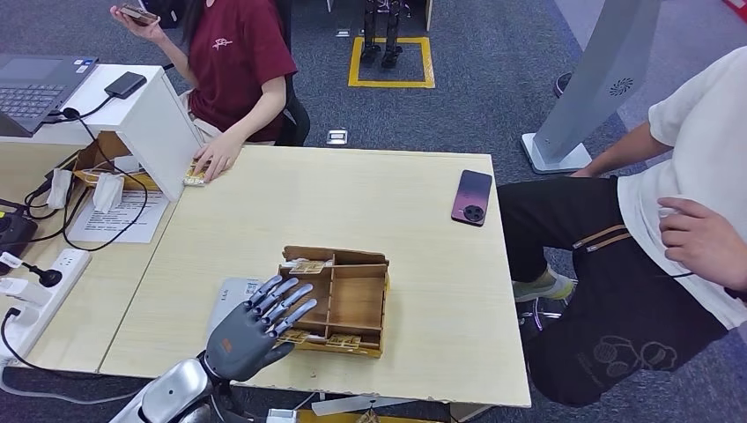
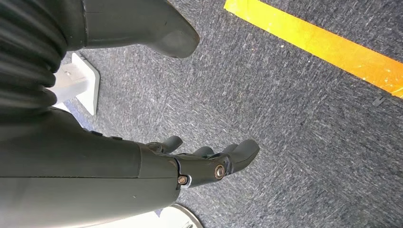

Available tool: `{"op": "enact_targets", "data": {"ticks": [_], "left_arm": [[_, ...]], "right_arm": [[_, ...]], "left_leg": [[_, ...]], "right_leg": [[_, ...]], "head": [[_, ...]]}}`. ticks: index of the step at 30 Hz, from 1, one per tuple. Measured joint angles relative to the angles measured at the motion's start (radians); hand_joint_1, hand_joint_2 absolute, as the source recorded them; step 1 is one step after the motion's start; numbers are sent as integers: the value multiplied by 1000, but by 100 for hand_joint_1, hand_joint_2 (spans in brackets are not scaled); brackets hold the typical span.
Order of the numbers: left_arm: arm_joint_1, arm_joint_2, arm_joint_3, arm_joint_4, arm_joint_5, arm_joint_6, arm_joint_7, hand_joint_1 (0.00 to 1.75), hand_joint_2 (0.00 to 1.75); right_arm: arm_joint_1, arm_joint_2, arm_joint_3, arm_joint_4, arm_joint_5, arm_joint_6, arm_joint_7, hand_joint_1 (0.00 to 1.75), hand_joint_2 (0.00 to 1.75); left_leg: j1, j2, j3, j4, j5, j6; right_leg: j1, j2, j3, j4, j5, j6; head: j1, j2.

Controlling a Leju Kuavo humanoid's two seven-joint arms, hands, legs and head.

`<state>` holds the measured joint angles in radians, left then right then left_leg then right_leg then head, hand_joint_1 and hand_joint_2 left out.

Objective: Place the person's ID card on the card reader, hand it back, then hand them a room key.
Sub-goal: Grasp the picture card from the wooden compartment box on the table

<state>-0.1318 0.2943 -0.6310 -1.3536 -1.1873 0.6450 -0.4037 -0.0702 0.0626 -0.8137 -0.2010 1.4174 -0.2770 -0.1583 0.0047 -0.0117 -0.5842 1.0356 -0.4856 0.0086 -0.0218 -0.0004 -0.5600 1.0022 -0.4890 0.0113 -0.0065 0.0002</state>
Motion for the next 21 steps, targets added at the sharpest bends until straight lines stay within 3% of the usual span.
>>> {"op": "enact_targets", "data": {"ticks": [21], "left_arm": [[0, 28, -1, 2, 30, -5, -11, 0, 175]], "right_arm": [[0, -1, -4, 0, 0, -1, -2, 0, 175]], "left_leg": [[0, 0, 0, 0, 0, 0]], "right_leg": [[0, 0, 0, 0, 0, 0]], "head": [[0, 0]]}}
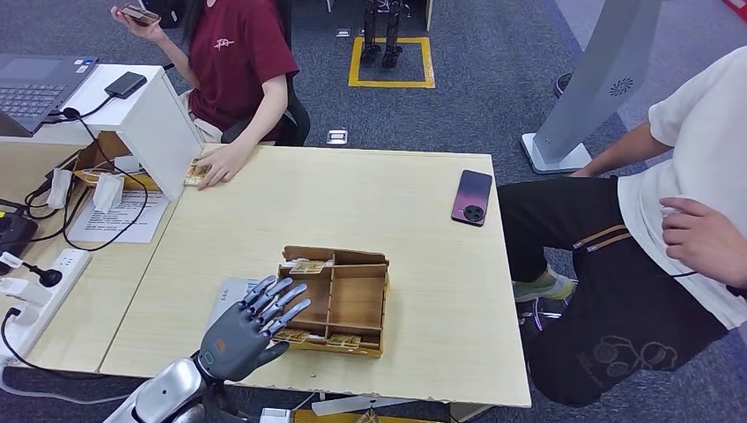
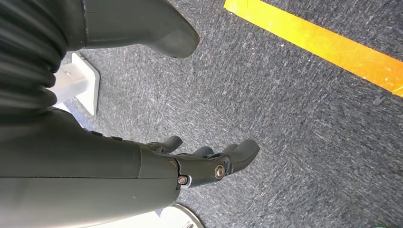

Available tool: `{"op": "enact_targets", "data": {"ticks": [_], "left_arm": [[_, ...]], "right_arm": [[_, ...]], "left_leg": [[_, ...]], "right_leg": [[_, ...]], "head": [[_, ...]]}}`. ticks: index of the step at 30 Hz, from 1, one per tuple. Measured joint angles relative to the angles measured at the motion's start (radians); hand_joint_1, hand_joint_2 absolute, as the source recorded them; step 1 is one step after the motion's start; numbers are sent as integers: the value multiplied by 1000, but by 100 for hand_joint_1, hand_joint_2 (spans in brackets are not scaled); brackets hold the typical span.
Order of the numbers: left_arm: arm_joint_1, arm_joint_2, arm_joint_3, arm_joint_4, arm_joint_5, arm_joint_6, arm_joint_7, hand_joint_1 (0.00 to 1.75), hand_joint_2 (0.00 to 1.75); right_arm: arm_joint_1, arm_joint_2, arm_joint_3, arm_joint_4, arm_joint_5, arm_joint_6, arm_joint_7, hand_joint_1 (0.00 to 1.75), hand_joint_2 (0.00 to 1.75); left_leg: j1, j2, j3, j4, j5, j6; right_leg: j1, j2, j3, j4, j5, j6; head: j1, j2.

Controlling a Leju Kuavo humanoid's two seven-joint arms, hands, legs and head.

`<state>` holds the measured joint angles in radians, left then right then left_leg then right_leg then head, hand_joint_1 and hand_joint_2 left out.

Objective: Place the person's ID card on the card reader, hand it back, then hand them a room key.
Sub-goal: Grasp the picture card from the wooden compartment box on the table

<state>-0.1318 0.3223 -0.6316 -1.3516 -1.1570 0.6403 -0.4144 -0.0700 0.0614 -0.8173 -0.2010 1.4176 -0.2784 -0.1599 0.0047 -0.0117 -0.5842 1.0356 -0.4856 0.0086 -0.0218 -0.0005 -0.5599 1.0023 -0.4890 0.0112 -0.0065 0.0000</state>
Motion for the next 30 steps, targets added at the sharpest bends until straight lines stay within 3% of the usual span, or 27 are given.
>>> {"op": "enact_targets", "data": {"ticks": [30], "left_arm": [[-6, 19, -33, 0, 64, -62, -44, 0, 175]], "right_arm": [[-1, 0, 0, 0, 9, -12, -2, 0, 175]], "left_leg": [[0, 0, 0, 0, 0, 0]], "right_leg": [[0, 0, 0, 0, 0, 0]], "head": [[0, 0]]}}
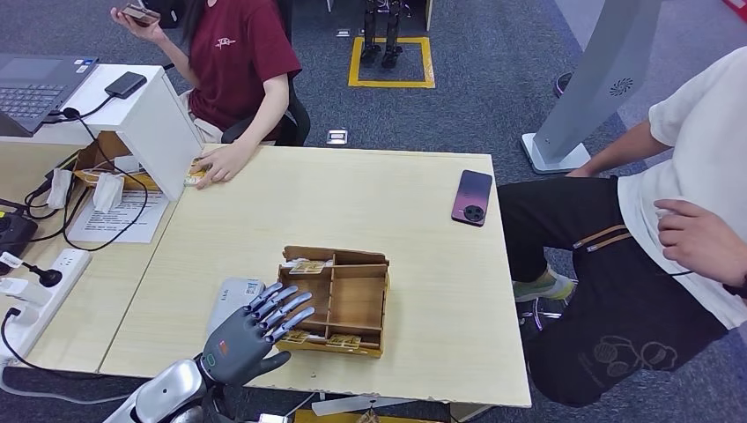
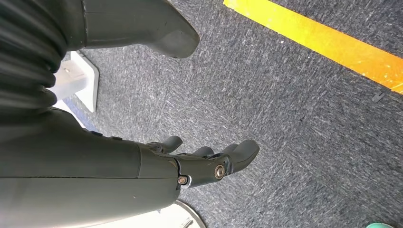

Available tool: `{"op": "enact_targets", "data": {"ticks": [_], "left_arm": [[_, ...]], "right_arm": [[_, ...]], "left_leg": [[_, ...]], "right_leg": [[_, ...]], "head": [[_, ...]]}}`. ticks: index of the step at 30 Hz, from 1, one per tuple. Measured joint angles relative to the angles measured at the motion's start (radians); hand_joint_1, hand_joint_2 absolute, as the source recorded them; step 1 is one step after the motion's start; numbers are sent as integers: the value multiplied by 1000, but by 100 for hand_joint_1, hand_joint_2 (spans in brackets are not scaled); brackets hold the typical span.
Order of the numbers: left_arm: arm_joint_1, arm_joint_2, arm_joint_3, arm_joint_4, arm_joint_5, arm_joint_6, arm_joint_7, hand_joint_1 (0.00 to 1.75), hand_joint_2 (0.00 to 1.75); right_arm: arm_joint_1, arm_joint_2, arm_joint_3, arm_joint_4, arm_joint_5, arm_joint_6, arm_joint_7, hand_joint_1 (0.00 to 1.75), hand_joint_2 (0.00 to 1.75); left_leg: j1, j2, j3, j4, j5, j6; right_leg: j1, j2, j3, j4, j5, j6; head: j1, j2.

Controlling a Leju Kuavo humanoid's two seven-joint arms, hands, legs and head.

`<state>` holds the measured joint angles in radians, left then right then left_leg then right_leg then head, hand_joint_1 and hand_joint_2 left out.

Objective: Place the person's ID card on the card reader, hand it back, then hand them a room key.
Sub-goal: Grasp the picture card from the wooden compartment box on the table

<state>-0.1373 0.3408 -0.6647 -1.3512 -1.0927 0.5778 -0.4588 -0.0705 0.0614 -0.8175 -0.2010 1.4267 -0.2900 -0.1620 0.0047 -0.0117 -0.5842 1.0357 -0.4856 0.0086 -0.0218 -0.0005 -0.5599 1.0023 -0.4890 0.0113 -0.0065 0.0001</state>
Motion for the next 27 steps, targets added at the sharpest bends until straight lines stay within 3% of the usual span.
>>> {"op": "enact_targets", "data": {"ticks": [27], "left_arm": [[-18, 1, -10, 33, -21, -23, 19, 0, 175]], "right_arm": [[-10, -2, 0, 0, 6, -3, -18, 0, 175]], "left_leg": [[0, 0, 0, 0, 0, 0]], "right_leg": [[0, 0, 0, 0, 0, 0]], "head": [[0, 0]]}}
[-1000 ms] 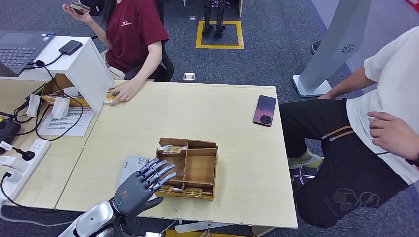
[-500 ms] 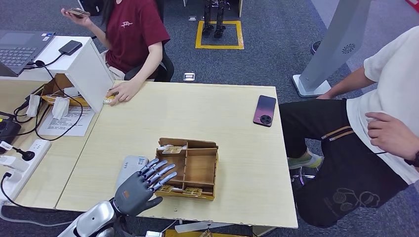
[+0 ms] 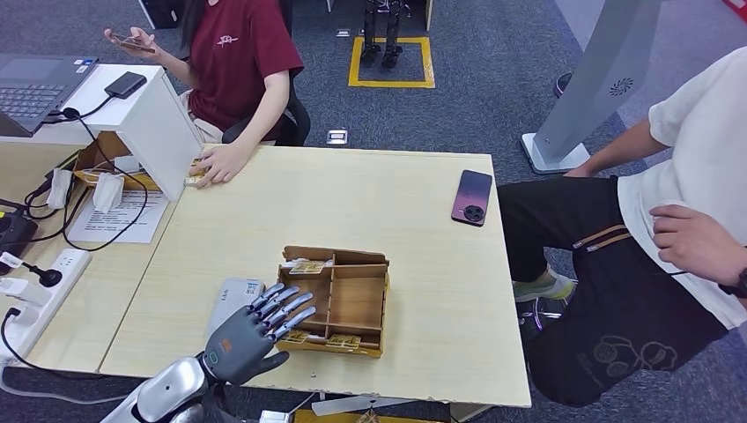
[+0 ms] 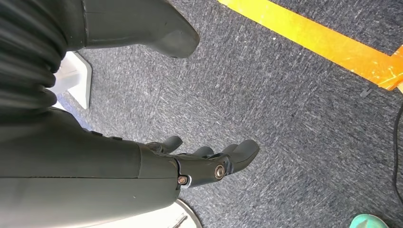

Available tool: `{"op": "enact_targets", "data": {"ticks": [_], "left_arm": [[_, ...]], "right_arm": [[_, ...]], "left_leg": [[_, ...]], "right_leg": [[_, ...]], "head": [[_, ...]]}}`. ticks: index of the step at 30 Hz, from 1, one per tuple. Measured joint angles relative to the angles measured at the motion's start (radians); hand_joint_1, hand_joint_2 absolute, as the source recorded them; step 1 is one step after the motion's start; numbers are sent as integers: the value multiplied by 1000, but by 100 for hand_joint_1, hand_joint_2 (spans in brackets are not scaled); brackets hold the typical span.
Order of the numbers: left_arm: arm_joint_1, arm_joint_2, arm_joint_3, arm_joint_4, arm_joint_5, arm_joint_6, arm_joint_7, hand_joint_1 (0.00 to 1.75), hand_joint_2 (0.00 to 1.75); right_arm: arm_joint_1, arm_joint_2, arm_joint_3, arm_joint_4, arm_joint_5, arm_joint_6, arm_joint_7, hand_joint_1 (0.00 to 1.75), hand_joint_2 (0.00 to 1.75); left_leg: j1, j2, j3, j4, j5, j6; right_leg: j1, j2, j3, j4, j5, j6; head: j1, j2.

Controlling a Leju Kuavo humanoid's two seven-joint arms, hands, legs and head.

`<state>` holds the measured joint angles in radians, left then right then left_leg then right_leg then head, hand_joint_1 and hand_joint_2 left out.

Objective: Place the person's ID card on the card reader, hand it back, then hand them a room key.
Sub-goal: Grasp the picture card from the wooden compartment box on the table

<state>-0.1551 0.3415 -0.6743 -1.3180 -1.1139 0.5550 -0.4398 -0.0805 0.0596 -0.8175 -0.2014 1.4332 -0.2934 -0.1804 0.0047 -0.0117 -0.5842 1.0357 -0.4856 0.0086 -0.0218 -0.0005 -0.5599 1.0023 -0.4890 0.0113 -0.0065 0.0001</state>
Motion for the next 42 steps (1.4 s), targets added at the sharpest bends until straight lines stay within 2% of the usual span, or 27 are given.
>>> {"op": "enact_targets", "data": {"ticks": [2, 6, 7, 20, 42], "left_arm": [[-1, 0, 0, 2, 0, 0, 0, 0, 175], [-4, 0, -1, 7, 0, -14, 2, 168, 175], [-6, 0, -2, 9, 0, -23, 4, 173, 175], [-17, 15, -6, 15, 27, -69, 2, 175, 175], [-22, 19, -7, 15, 47, -82, -6, 175, 175]], "right_arm": [[0, 0, 0, 0, 0, 0, 0, 0, 175], [0, -1, 0, 0, 0, -1, 0, 0, 175], [0, -1, 0, 0, 0, -2, 0, 0, 175], [-2, -1, 0, 0, -4, -2, -15, 0, 175], [-4, -1, -1, 0, -9, -2, -18, 0, 175]], "left_leg": [[0, 0, 0, 0, 0, 0], [0, 0, 0, 0, 0, 0], [0, 0, 0, 0, 0, 0], [0, 0, 0, 0, 0, 0], [0, 0, 0, 0, 0, 0]], "right_leg": [[0, 0, 0, 0, 0, 0], [0, 0, 0, 0, 0, 0], [0, 0, 0, 0, 0, 0], [0, 0, 0, 0, 0, 0], [0, 0, 0, 0, 0, 0]], "head": [[0, 0], [0, 0], [0, 0], [0, 0], [0, 0]]}}
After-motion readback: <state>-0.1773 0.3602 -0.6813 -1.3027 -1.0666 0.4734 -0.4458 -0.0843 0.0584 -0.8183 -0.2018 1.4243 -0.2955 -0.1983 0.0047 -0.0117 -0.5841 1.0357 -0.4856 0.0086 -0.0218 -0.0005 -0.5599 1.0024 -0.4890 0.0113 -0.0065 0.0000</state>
